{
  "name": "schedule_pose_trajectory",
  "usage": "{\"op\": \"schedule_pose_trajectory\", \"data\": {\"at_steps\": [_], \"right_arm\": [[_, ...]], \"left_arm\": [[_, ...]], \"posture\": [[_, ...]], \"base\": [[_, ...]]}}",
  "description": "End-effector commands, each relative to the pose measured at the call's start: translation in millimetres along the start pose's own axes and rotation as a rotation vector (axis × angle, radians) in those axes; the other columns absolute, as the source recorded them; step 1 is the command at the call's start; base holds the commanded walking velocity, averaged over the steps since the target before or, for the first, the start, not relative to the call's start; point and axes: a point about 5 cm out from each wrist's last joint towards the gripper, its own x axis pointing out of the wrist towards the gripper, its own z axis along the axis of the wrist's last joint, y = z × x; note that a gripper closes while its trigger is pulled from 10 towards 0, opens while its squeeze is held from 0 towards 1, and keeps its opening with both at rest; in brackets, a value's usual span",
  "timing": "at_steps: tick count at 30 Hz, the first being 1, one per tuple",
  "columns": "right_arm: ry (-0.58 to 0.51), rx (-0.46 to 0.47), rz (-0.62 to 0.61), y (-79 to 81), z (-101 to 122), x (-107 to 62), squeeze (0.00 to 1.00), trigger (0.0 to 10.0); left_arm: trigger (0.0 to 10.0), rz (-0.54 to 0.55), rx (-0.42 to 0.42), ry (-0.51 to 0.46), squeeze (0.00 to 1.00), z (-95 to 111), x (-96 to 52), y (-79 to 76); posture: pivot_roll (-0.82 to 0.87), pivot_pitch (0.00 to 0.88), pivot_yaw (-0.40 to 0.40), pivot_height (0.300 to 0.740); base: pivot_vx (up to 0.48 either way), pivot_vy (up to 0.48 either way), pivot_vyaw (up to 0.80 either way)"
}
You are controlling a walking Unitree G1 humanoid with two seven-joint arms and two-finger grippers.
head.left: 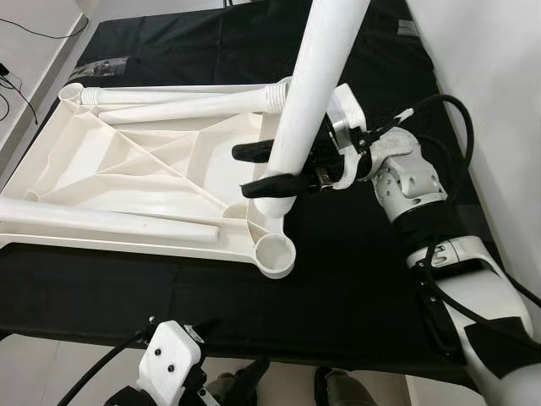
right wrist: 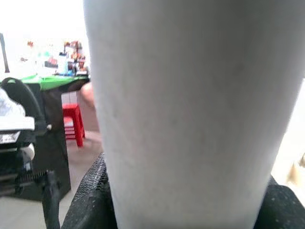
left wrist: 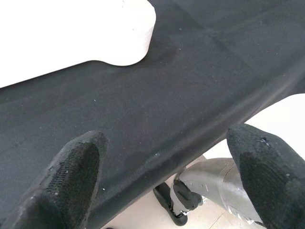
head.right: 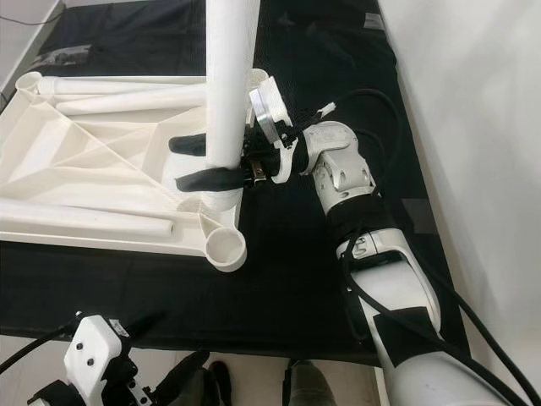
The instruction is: Building children table
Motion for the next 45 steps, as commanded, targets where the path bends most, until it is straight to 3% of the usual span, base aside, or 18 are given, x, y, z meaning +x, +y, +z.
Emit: {"op": "schedule_pose_trajectory", "data": {"at_steps": [1, 6, 22, 27, 31, 36, 45], "right_arm": [[-0.042, 0.018, 0.014, 3.0, -0.6, 6.2, 0.00, 10.0], [-0.047, 0.107, 0.063, 24.4, -23.7, 13.3, 0.00, 10.0], [0.097, 0.157, 0.029, 29.7, -58.0, 4.6, 0.00, 10.0], [0.188, 0.167, 0.101, 47.3, -66.9, 1.7, 0.00, 10.0], [0.198, 0.184, 0.165, 59.7, -69.9, 2.4, 0.00, 10.0], [0.201, 0.182, 0.180, 63.5, -71.5, 4.2, 0.00, 10.0], [0.403, 0.075, 0.189, 56.9, -84.0, 0.1, 0.00, 10.0]], "left_arm": [[10.0, -0.002, -0.013, 0.023, 0.00, -2.7, -2.7, 0.1], [10.0, -0.004, -0.016, 0.022, 0.00, -2.2, -2.6, 0.2], [10.0, -0.008, -0.022, 0.028, 0.00, -3.1, -4.3, -0.9], [10.0, -0.012, -0.024, 0.033, 0.00, -4.1, -4.7, -1.4], [10.0, -0.016, -0.025, 0.034, 0.00, -4.5, -4.8, -1.4], [10.0, -0.018, -0.025, 0.036, 0.00, -4.7, -4.9, -1.3], [10.0, -0.018, -0.021, 0.036, 0.00, -3.4, -5.2, -0.6]], "posture": [[0.03, 0.311, 0.082, 0.740], [0.04, 0.313, 0.084, 0.740], [0.05, 0.304, 0.092, 0.740], [0.05, 0.296, 0.092, 0.740], [0.04, 0.289, 0.094, 0.740], [0.05, 0.288, 0.095, 0.740], [0.05, 0.303, 0.096, 0.740]], "base": [[0.000, 0.000, 0.00], [0.000, 0.000, 0.00], [0.000, 0.000, 0.00], [0.000, 0.000, 0.00], [0.000, 0.000, 0.00], [0.000, 0.000, 0.00], [0.000, 0.000, 0.00]]}}
